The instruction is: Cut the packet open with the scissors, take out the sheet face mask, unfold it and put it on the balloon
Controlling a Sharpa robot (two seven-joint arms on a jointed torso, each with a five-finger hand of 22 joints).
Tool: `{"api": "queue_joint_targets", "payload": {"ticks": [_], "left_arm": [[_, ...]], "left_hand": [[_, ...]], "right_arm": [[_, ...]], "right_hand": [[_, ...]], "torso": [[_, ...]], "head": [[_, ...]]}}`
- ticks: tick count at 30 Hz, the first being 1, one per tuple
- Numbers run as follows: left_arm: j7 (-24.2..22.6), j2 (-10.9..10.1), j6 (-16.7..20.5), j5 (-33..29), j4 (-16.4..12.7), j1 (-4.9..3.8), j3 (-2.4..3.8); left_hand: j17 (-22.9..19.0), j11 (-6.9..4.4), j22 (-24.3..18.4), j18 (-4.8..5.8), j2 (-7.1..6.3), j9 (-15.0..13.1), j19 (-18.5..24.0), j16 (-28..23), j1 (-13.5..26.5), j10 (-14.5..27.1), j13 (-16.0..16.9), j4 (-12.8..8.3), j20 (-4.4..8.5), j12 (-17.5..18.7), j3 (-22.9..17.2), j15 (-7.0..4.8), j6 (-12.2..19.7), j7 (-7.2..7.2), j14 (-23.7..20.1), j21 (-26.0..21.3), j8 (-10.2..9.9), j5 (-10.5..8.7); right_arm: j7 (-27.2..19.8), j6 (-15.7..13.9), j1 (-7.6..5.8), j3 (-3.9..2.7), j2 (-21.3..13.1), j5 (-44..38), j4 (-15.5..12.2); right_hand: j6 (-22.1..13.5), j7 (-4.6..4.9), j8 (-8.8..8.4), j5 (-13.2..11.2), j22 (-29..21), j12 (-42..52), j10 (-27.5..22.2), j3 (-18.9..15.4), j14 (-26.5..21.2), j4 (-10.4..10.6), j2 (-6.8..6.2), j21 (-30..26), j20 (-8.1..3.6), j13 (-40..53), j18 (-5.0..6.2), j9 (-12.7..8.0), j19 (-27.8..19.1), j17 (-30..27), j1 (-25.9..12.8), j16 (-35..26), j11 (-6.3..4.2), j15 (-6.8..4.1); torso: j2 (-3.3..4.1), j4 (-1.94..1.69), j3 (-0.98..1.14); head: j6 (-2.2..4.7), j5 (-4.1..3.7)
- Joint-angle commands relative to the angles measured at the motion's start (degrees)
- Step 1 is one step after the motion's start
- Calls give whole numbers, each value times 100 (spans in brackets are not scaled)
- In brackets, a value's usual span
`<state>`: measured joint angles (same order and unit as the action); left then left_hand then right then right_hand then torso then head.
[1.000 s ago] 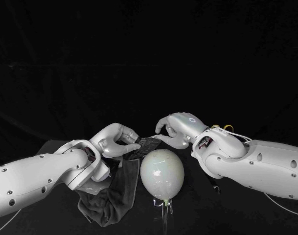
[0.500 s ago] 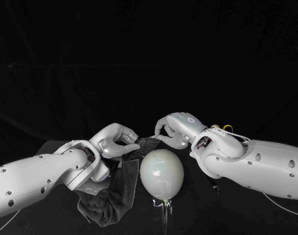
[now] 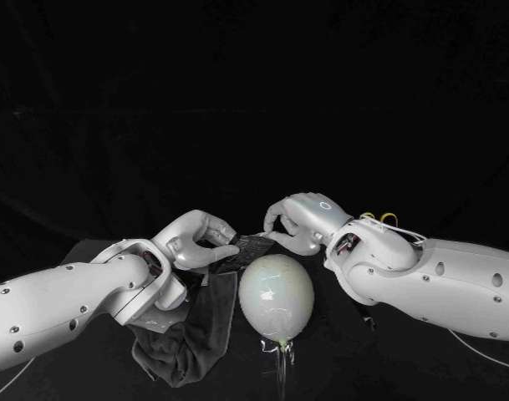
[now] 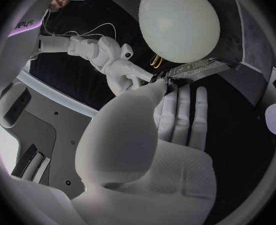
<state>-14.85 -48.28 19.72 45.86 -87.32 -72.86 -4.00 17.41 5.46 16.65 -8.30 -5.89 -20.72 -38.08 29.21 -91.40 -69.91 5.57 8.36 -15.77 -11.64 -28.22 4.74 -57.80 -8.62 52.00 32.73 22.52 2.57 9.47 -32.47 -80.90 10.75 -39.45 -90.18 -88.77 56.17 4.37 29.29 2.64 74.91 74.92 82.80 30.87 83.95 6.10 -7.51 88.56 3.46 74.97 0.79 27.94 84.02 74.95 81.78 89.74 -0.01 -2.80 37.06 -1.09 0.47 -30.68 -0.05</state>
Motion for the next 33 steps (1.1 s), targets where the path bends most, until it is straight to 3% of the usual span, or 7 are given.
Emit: {"api": "queue_joint_targets", "payload": {"ticks": [1, 9, 24, 30, 33], "left_arm": [[-46, 6, -13, -31, -19, -10, 7], [-45, 8, -13, -31, -17, -11, 7], [-45, 11, -15, -31, -19, -11, 7], [-46, 12, -15, -31, -19, -11, 7], [-45, 10, -16, -31, -18, -11, 7]], "left_hand": [[-5, 5, 8, -90, 65, -343, 41, 28, -17, -40, -3, -10, -9, -33, -33, 10, -26, -3, 4, 34, 15, 18], [-5, 5, 8, -90, 65, -343, 41, 28, -17, -40, -3, -10, -9, -33, -33, 10, -26, -3, 4, 34, 15, 18], [-7, 6, 16, -91, 63, -360, 54, 31, 7, -42, -1, -24, -13, -33, -54, 10, -20, -3, 5, 47, 23, 18], [-7, 6, 16, -91, 63, -360, 54, 31, 7, -42, -1, -24, -13, -33, -54, 10, -20, -3, 5, 47, 23, 18], [-7, 6, 16, -91, 63, -360, 54, 31, 7, -42, -1, -24, -13, -33, -54, 10, -20, -3, 5, 47, 23, 18]], "right_arm": [[79, 38, 3, -2, 5, -66, -5], [54, 48, 12, -2, 17, -36, -10], [34, 57, 34, -2, 63, -32, 17], [23, 93, 56, -1, 83, -38, 37], [-24, -8, 63, -1, 78, -32, 33]], "right_hand": [[-123, 1, -8, 9, 1448, -316, -196, -42, 605, 84, -99, -54, -47, 353, -33, -7, 500, 1505, -196, 26, 20, -50], [-317, 112, -162, 12, 1442, -461, -317, -223, 605, 205, -329, -73, -18, 278, -29, -93, 490, 1505, -404, 26, 100, 7], [-336, 131, -193, 12, 1440, -475, -334, -248, 605, 223, -353, -80, -3, 272, -28, -115, 487, 1505, -415, 26, 119, 26], [-264, 109, -179, 14, 1446, -440, -318, -211, 605, 204, -281, -59, 9, 294, -32, -122, 497, 1505, -331, 26, 108, 28], [-127, 39, -114, 14, 1465, -348, -257, -112, 605, 183, -81, 2, 5, 346, -46, -107, 527, 1505, -212, 26, 62, 2]], "torso": [[0, 2, 1], [-1, 1, 2], [2, -4, 1], [0, -3, 0], [-2, -2, 2]], "head": [[2, 3], [1, 5], [-7, 2], [-9, 7], [-10, 10]]}}
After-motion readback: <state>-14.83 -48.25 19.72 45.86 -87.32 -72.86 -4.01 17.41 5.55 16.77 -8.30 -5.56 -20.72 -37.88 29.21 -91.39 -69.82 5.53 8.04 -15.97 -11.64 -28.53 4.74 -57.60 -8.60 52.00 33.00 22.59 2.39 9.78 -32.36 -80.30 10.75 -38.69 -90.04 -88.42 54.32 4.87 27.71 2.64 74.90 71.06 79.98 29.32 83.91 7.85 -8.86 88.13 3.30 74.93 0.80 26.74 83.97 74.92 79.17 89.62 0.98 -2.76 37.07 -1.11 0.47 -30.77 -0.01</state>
